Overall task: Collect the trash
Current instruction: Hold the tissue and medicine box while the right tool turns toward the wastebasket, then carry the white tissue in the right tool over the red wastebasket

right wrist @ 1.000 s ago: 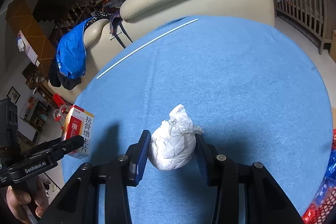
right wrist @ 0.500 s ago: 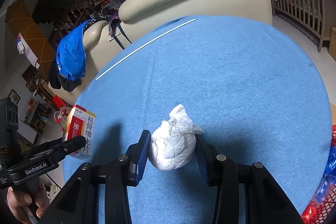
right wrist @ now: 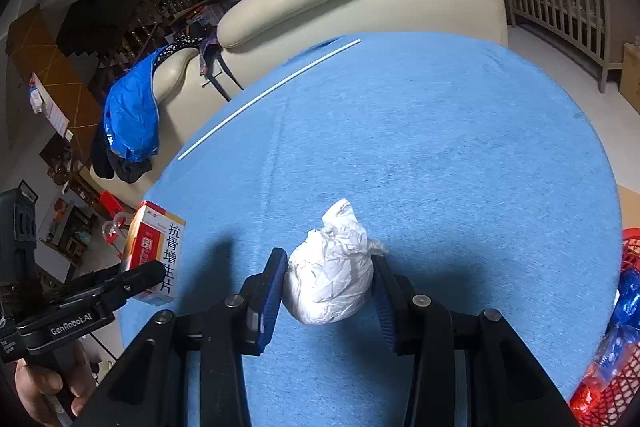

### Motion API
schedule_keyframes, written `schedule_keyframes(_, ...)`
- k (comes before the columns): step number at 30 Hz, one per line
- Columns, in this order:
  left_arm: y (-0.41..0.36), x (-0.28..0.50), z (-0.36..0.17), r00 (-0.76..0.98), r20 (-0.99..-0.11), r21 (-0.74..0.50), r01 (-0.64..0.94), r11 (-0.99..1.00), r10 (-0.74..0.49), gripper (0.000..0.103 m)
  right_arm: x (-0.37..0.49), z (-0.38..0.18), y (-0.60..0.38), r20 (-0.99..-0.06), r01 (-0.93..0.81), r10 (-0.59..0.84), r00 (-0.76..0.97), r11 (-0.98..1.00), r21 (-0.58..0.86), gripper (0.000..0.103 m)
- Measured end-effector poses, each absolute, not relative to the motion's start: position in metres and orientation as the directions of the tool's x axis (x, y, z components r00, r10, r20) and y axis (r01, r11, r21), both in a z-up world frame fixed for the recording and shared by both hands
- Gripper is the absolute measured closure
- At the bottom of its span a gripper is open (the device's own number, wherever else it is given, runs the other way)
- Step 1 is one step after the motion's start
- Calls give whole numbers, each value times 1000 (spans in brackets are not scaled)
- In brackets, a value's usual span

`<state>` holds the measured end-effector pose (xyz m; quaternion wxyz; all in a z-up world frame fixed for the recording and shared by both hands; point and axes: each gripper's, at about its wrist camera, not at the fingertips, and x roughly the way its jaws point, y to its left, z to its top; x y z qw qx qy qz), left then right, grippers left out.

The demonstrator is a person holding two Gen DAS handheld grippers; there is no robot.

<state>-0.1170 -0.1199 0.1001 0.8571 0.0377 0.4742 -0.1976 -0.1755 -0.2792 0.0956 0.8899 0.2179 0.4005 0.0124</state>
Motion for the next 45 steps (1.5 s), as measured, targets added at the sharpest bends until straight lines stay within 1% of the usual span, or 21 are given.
schedule_keyframes(7,-124,-119,100,477,-826,-106,395,913,-302,47,-195,97,-294,-704,189,165,691,899,396,59)
schedule_keyframes(17,-140,-126,100,459,-824,-106,451,886,-332,47,-230,97,-334,-703,274,99,704,876,397,59)
schedule_keyframes(26,-175,-145,96,424,-829,-101,528,843,-365,47,-284,93,-388,-708,393,-1,706,832,391,59)
schedule_keyframes(36,-211,-163,96,401,-837,-77,586,807,-372,47,-346,78,-451,-729,536,-106,676,750,388,59)
schedule_keyframes(45,-245,-185,98,383,-840,-59,640,766,-385,47,-384,68,-479,-747,607,-162,644,703,370,59)
